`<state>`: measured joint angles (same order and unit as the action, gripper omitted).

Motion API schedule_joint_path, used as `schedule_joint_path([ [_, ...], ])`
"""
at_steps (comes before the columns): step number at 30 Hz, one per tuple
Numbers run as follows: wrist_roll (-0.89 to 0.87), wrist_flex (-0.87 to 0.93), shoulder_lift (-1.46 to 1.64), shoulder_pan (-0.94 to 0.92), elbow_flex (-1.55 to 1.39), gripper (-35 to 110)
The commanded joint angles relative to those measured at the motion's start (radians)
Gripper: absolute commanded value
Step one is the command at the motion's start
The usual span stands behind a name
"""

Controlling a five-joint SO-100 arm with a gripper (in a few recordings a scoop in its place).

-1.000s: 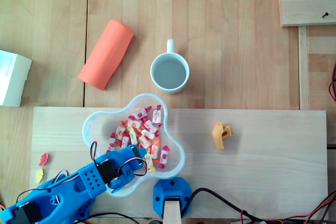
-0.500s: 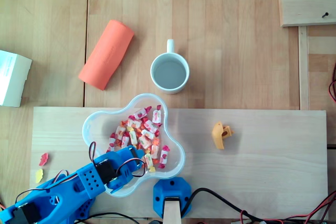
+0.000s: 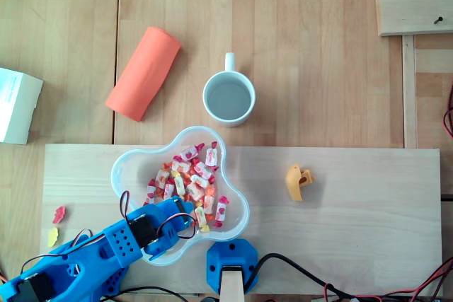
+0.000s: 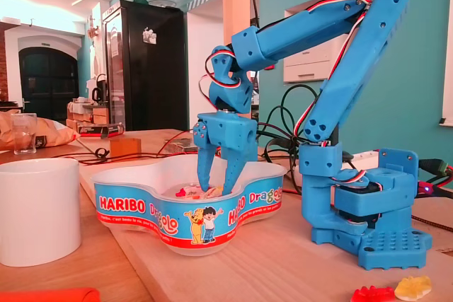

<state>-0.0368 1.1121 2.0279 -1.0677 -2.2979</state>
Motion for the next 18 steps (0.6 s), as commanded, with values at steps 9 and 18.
schedule_joint_path([
  [9,-0.006,-0.006,0.025,-0.011,-0.015,17],
  [18,-0.011,-0.075,0.028,-0.014,-0.058,17],
])
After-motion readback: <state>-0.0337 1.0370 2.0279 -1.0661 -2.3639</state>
